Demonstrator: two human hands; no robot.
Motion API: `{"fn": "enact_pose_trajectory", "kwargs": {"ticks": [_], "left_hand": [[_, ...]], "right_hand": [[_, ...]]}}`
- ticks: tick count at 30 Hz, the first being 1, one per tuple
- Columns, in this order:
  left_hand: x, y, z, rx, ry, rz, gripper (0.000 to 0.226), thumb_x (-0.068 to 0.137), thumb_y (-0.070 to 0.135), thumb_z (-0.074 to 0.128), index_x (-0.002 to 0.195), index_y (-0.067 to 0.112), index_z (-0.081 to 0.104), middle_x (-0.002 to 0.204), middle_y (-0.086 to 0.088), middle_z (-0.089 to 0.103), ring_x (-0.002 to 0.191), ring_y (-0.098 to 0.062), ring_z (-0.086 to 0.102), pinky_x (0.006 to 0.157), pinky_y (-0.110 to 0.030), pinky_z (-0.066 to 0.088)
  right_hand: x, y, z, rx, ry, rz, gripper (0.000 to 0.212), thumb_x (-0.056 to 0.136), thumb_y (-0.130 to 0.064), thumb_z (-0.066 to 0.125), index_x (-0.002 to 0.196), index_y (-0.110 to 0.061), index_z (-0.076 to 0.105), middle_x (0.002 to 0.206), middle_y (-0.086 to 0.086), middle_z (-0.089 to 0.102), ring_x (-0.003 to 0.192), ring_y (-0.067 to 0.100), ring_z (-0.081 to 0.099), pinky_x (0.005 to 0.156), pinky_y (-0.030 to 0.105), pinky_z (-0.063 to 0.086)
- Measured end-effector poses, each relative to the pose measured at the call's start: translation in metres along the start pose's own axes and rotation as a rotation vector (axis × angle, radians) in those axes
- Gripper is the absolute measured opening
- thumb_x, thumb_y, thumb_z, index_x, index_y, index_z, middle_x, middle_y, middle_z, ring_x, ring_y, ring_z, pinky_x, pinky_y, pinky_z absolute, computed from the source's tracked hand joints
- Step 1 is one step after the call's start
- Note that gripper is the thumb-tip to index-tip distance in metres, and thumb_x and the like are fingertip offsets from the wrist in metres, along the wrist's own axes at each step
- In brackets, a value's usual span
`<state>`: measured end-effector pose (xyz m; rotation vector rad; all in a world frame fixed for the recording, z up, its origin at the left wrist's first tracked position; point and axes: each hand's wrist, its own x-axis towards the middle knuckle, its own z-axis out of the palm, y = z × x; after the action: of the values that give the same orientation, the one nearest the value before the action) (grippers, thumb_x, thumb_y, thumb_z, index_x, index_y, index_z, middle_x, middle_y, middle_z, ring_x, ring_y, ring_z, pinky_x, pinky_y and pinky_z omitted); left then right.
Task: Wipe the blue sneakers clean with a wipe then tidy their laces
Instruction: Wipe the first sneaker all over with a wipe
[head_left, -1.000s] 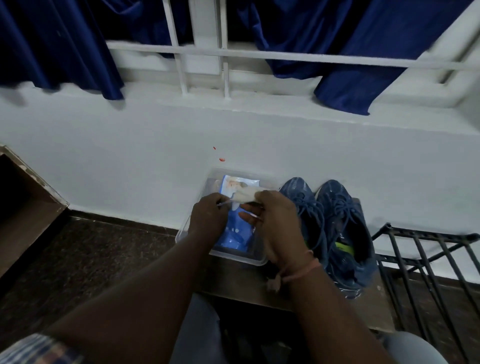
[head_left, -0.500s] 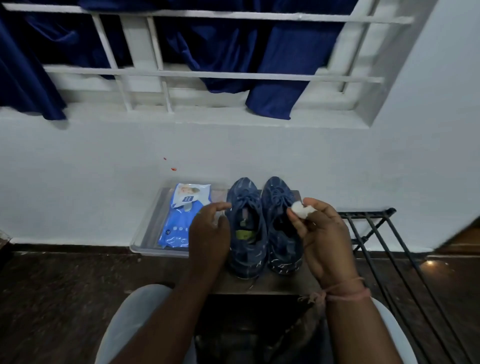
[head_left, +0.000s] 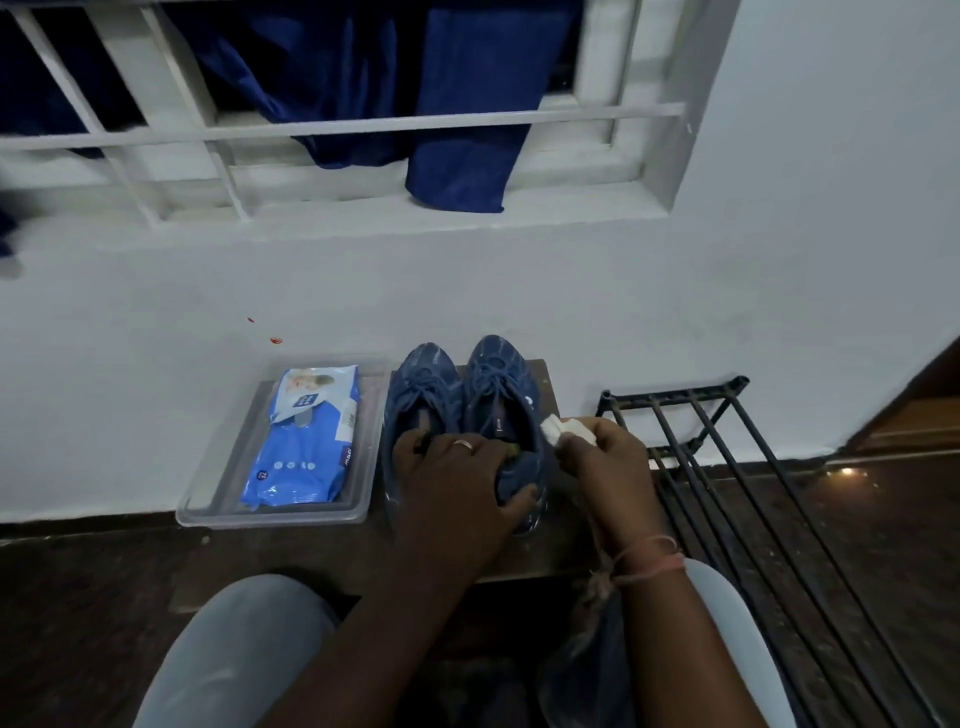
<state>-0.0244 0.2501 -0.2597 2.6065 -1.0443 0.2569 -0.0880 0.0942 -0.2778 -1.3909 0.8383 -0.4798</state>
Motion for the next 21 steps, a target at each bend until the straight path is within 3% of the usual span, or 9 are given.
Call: {"fn": "enact_pose_trajectory", "kwargs": {"ticks": [3,7,10,12,13,14,17,21], "left_hand": [[0.004,0.008,-0.01,-0.116,-0.106,0.007,0.043,0.089,0.052,0.063,0.124,0.027,0.069,0.12,0.006,0.071,0.11,-0.015,0.063,0.101,-0.031,0.043],[-0.017,0.005,-0.023,-0.262,-0.15,-0.123,0.038,0.091,0.043,0.069,0.126,0.029,0.063,0.121,0.011,0.065,0.109,-0.008,0.059,0.086,-0.02,0.04],[-0.033,0.001,-0.031,-0.172,-0.208,-0.122,0.025,0.091,0.037,0.065,0.113,0.026,0.062,0.112,0.007,0.064,0.107,-0.013,0.058,0.096,-0.024,0.04],[-0.036,0.007,-0.034,-0.037,-0.226,-0.088,0.023,0.088,0.039,0.057,0.104,0.023,0.062,0.101,0.003,0.064,0.107,-0.016,0.06,0.123,-0.032,0.017],[-0.035,0.012,-0.033,0.044,-0.223,-0.059,0.029,0.086,0.044,0.054,0.104,0.024,0.064,0.102,0.002,0.066,0.111,-0.017,0.059,0.127,-0.04,0.003],[-0.034,0.016,-0.032,0.094,-0.215,-0.04,0.037,0.085,0.051,0.051,0.106,0.025,0.067,0.107,0.002,0.067,0.118,-0.017,0.057,0.127,-0.045,-0.002],[-0.03,0.025,-0.025,0.107,-0.203,-0.006,0.042,0.092,0.06,0.048,0.112,0.031,0.071,0.116,0.007,0.069,0.122,-0.018,0.052,0.115,-0.043,0.019],[-0.025,0.017,-0.015,0.01,-0.231,0.036,0.028,0.101,0.04,0.05,0.116,0.03,0.072,0.107,0.001,0.076,0.105,-0.022,0.062,0.096,-0.038,0.04]], "right_hand": [[-0.007,-0.002,-0.005,0.052,-0.069,0.029,0.015,0.078,-0.016,0.067,0.088,-0.014,0.077,0.087,0.014,0.076,0.089,0.036,0.073,0.085,0.052,0.059],[-0.018,0.002,-0.012,0.185,-0.093,0.114,0.015,0.092,0.002,0.057,0.097,-0.001,0.07,0.086,0.023,0.072,0.071,0.027,0.071,0.073,0.043,0.061],[-0.03,0.003,-0.016,0.181,-0.131,0.176,0.015,0.094,0.001,0.056,0.1,0.001,0.069,0.086,0.019,0.072,0.07,0.026,0.069,0.073,0.043,0.061],[-0.04,0.006,-0.017,0.162,-0.142,0.171,0.015,0.094,-0.001,0.055,0.098,0.0,0.069,0.083,0.018,0.071,0.07,0.025,0.068,0.074,0.043,0.061],[-0.044,0.007,-0.018,0.162,-0.131,0.167,0.014,0.094,-0.001,0.055,0.096,0.0,0.069,0.081,0.018,0.071,0.07,0.025,0.067,0.073,0.042,0.061],[-0.048,0.009,-0.018,0.153,-0.112,0.162,0.014,0.093,-0.002,0.055,0.094,-0.001,0.07,0.08,0.018,0.071,0.07,0.025,0.067,0.072,0.041,0.06],[-0.053,0.014,-0.02,0.087,-0.05,0.13,0.015,0.09,-0.003,0.059,0.084,-0.004,0.072,0.078,0.02,0.071,0.069,0.026,0.068,0.072,0.044,0.06],[-0.055,0.021,-0.018,-0.035,-0.012,0.005,0.01,0.084,-0.017,0.07,0.078,-0.009,0.074,0.072,0.006,0.071,0.067,0.019,0.066,0.068,0.039,0.056]]}}
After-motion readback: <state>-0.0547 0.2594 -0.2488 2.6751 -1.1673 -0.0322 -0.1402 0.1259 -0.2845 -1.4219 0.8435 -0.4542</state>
